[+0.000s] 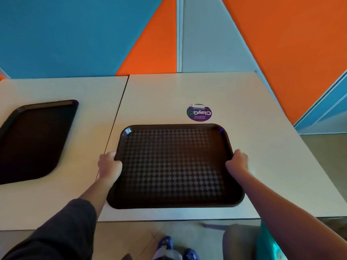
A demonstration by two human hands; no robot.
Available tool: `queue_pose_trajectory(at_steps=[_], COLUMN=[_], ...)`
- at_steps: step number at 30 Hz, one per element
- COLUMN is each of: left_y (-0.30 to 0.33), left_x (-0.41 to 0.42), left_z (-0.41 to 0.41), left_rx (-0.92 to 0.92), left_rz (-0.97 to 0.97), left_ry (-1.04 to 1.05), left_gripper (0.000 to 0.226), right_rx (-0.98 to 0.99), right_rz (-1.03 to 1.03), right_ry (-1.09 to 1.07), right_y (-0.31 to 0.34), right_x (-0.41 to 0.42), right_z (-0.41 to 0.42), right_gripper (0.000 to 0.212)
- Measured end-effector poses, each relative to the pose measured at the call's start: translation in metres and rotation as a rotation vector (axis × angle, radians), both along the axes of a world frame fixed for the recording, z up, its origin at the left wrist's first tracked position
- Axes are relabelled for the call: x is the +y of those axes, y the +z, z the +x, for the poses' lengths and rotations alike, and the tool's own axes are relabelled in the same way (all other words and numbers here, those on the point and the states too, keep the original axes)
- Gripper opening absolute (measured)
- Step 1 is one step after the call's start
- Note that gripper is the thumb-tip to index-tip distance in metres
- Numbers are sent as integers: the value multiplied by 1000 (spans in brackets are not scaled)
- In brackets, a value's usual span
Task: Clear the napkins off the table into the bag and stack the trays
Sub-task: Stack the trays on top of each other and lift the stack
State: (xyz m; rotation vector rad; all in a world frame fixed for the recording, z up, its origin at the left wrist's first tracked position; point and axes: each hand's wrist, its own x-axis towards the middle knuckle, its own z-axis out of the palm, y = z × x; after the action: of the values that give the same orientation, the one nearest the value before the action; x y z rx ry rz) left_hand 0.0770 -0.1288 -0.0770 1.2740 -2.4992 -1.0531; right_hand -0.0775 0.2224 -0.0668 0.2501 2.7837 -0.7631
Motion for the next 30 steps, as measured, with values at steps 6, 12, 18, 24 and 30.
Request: queue_pose_trajectory(at_steps=[6,12,18,24,30], left_y=[-8,-7,-1,11,22], left_x=[-1,-5,0,0,-26], left_z=[2,4,10,25,45], left_rx=[-33,-100,-97,-3,132], left_rz=[62,80,101,154,170], left_ry=[-91,-141,-144,-21,96], left_gripper=[44,46,37,42,43], right_rx=[-35,-69,-13,112,157], right_rz=[385,597,633,481,354], right_ry=[114,270,299,402,558], right_y=[7,9,16,25,36], right_x=[1,0,-13,-58,-125], right_z=[-1,-3,-7,-11,-1], right_gripper=[33,27,41,48,43])
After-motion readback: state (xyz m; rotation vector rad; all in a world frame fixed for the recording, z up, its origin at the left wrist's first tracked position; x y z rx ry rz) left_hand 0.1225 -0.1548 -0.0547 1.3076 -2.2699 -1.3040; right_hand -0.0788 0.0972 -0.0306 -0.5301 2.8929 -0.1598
